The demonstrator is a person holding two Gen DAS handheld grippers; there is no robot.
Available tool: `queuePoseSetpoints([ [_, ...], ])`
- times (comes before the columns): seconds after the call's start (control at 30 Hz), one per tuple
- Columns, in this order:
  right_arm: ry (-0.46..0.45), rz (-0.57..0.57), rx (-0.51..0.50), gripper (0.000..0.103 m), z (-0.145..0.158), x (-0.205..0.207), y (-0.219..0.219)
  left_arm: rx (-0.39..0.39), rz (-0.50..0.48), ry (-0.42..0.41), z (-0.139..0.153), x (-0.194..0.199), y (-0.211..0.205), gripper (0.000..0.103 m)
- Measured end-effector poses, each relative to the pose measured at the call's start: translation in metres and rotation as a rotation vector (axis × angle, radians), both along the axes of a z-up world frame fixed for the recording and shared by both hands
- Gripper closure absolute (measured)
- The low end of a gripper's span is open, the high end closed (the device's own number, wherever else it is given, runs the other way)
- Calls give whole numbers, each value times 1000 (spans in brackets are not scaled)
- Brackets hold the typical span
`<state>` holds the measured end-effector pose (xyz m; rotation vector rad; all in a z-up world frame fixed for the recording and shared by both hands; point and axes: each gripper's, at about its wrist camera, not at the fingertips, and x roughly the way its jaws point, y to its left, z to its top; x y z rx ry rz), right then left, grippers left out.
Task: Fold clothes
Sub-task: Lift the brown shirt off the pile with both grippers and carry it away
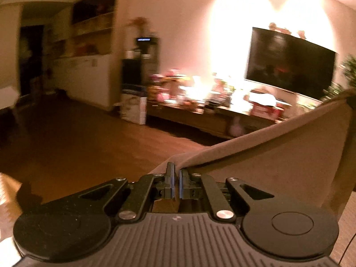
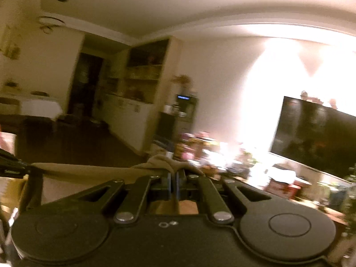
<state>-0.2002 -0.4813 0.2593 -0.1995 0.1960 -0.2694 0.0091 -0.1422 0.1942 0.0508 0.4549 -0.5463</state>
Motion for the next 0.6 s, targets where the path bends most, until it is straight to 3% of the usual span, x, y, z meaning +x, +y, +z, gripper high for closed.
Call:
queuePoseSetpoints([
  [0.13,9,-142,-11,0,-6,-28,-54,-6,-121,3,-1,-8,-77,100],
  [0.37,20,-424,-3,0,-26,-94,-161,-42,-330,35,-8,-26,-248,100],
  [0.6,127,-637,53,0,-88,-179,-261,18,-554,89,-60,-89,-408,100],
])
